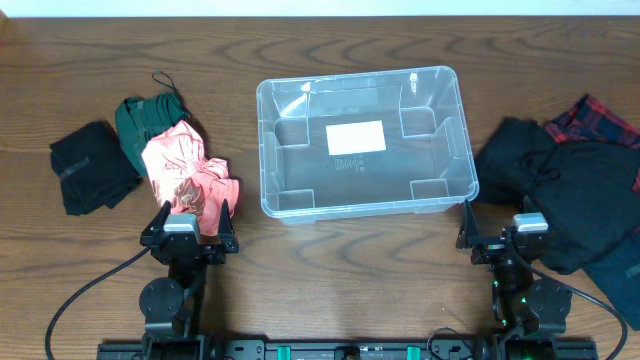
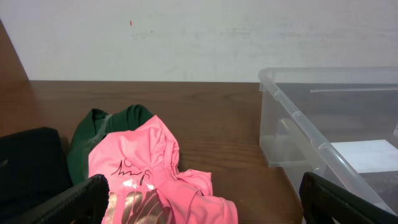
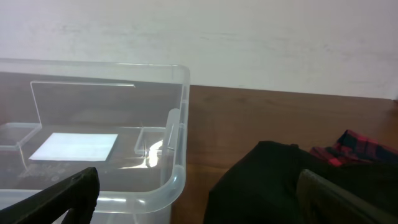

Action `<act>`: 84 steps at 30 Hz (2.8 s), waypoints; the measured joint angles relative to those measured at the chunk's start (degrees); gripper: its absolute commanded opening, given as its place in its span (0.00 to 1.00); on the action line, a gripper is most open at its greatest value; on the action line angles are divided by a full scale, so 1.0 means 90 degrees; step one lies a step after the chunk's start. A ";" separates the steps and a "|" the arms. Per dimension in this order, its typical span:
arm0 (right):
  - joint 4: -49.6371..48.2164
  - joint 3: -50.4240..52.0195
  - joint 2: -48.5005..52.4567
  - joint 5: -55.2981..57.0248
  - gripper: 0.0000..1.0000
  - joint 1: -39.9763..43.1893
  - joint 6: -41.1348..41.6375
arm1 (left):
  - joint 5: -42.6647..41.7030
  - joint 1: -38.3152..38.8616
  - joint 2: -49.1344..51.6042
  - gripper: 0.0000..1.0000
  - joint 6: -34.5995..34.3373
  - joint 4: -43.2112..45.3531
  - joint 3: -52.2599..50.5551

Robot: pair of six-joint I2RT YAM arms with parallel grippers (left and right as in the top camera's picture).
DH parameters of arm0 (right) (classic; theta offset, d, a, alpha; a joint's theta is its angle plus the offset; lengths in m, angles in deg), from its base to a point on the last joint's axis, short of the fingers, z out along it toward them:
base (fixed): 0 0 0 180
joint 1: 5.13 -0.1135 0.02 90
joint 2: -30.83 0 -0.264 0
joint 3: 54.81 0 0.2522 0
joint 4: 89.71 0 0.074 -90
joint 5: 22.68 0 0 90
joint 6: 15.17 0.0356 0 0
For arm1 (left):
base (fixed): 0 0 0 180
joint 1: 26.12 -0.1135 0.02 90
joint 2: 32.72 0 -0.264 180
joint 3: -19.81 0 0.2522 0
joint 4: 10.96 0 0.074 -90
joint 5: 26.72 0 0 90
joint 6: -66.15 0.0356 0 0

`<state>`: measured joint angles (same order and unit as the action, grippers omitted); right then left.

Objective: Pack container

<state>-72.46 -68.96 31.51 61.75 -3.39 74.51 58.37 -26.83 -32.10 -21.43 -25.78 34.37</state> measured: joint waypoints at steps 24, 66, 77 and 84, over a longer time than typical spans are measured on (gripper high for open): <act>0.0000 0.0000 0.0000 0.0000 0.99 0.0000 0.0000 | 0.0000 0.0000 0.0000 0.98 0.0000 0.0000 0.0000; 0.0911 -0.0787 0.0121 0.0029 0.99 0.0000 0.0277 | -0.0124 0.0000 0.0114 0.98 -0.0583 -0.1712 0.0736; 0.3733 -0.4308 0.3067 0.0357 0.99 0.0005 0.0211 | -0.0131 0.0000 0.2426 0.98 -0.0750 -0.3623 0.3776; 0.5904 -0.6683 0.5702 0.0673 0.99 0.0325 -0.0311 | -0.0134 0.0000 0.3891 0.98 -0.0777 -0.4877 0.5122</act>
<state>-19.33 -129.11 82.83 67.81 -0.46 71.72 57.17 -26.83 2.92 -28.43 -69.67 80.47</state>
